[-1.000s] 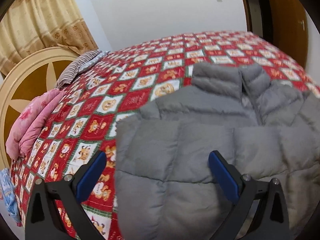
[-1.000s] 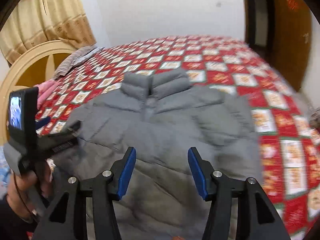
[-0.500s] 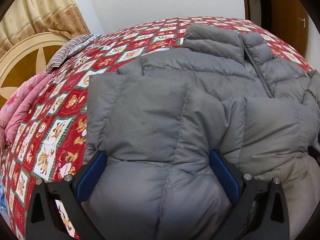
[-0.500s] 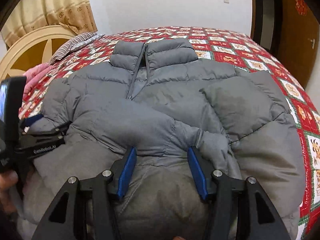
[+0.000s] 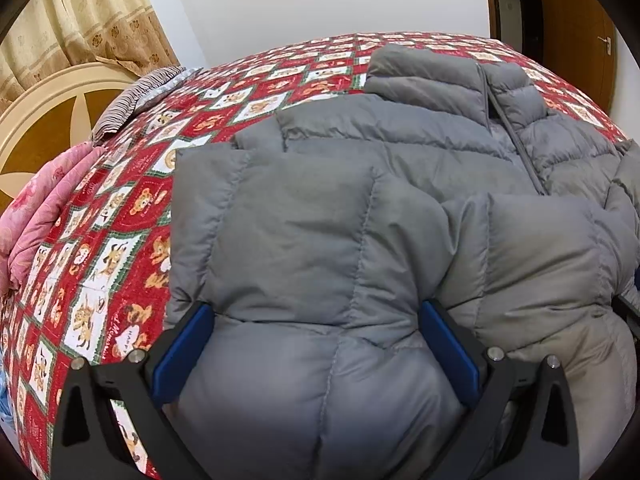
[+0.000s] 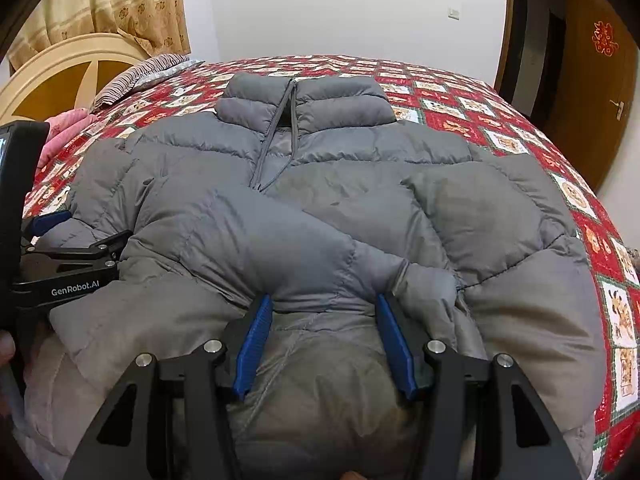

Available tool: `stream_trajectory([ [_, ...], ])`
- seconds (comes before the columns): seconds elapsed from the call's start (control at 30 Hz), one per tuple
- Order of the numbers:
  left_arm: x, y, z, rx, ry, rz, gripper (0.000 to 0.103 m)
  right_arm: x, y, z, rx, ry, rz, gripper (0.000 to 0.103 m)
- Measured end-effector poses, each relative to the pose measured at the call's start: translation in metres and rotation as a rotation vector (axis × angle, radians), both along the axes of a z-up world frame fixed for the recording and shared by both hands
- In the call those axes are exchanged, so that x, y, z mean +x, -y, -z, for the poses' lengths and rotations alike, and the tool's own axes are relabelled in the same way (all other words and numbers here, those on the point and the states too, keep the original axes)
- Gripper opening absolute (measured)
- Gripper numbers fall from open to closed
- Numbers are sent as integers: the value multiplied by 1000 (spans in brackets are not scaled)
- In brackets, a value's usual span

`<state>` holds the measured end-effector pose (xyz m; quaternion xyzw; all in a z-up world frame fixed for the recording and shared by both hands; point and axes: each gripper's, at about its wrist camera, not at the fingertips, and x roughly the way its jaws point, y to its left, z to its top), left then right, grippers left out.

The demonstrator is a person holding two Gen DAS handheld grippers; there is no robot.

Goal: Fold large clothes

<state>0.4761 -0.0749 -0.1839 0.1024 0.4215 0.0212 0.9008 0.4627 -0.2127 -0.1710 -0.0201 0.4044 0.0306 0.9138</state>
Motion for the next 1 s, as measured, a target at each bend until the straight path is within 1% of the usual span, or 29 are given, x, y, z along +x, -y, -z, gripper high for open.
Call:
stream_trajectory([
  [0.3, -1, 1, 0, 7, 1, 1, 103, -2, -5, -1, -23, 8, 5, 56],
  [0.37, -1, -2, -6, 12, -15, 9, 103, -3, -6, -1, -26, 7, 3, 56],
  [0.4, -4, -4, -15, 19, -11, 3, 103, -3, -5, -3, -20, 2, -5, 57],
  [0.43, -8, -9, -26, 9, 8, 1, 103, -3, -4, -5, -17, -6, -16, 61],
  [0.47, -11, -12, -36, -7, 26, 3, 103, -5, -1, -10, -21, -27, -42, 68],
  [0.5, -14, -16, -49, -31, 45, 18, 103, -6, 1, -15, -25, -48, -59, 72],
  [0.53, -15, -18, -61, -48, 61, 32, 103, -7, 3, -20, -23, -61, -65, 80],
  [0.57, -14, -20, -73, -59, 81, 41, 103, -8, 8, -27, -10, -66, -61, 82],
  [0.6, -9, -21, -84, -64, 103, 46, 103, -7, 15, -38, 20, -60, -54, 82],
  [0.67, 9, -18, -97, -79, 105, 53, 103, -1, 24, -55, 65, -46, -42, 82],
  [0.7, 19, -15, -98, -77, 100, 53, 103, 9, 29, -63, 77, -46, -20, 82],
  [0.77, 46, -4, -97, -27, 97, 45, 103, 31, 37, -72, 109, -65, 17, 83],
  [0.83, 69, 5, -92, 11, 76, 38, 103, 54, 41, -75, 129, -84, 39, 83],
  [0.9, 92, 13, -89, 12, 61, 36, 103, 88, 44, -73, 116, -115, 56, 83],
  [0.93, 105, 17, -89, 12, 62, 31, 103, 97, 46, -72, 118, -124, 62, 83],
  [1.0, 128, 22, -94, -2, 68, 12, 103, 129, 55, -70, 148, -143, 90, 83],
])
